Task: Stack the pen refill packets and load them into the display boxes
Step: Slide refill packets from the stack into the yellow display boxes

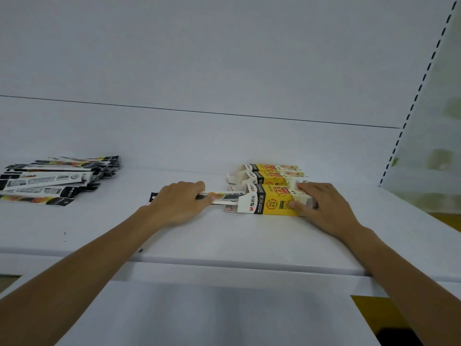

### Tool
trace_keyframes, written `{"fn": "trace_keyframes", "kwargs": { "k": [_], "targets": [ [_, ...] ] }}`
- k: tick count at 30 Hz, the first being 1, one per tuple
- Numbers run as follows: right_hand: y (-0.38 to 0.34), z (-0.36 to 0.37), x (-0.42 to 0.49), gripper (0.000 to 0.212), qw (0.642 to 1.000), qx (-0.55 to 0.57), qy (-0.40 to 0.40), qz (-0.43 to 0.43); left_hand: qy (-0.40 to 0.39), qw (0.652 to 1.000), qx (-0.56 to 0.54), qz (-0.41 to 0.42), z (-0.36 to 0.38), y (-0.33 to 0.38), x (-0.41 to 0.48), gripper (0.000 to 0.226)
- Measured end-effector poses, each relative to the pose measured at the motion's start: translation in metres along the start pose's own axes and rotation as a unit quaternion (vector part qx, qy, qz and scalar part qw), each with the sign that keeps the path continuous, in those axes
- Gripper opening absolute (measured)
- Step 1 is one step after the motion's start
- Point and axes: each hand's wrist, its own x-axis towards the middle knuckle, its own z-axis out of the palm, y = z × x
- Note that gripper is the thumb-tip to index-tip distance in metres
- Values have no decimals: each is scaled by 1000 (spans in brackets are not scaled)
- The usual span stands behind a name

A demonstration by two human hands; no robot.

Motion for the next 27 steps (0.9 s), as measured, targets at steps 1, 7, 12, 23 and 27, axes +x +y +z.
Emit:
{"fn": "trace_keyframes", "kwargs": {
  "k": [1,7,12,23,27],
  "targets": [
    [0,0,0,75,1000,-1,2,0,-4,1000,-5,16,1,3,1,37],
    [-2,1,0,67,1000,-12,7,-6,-62,993,-61,85,8,27,11,22],
    [-3,0,-3,65,1000,-16,7,-6,-16,980,-163,114,19,50,14,30],
    [-4,3,3,66,1000,-31,1,-4,72,974,-152,-154,7,21,-11,10],
    [-4,3,2,66,1000,-18,1,-11,96,952,-275,-96,11,29,-11,9]
  ]
}}
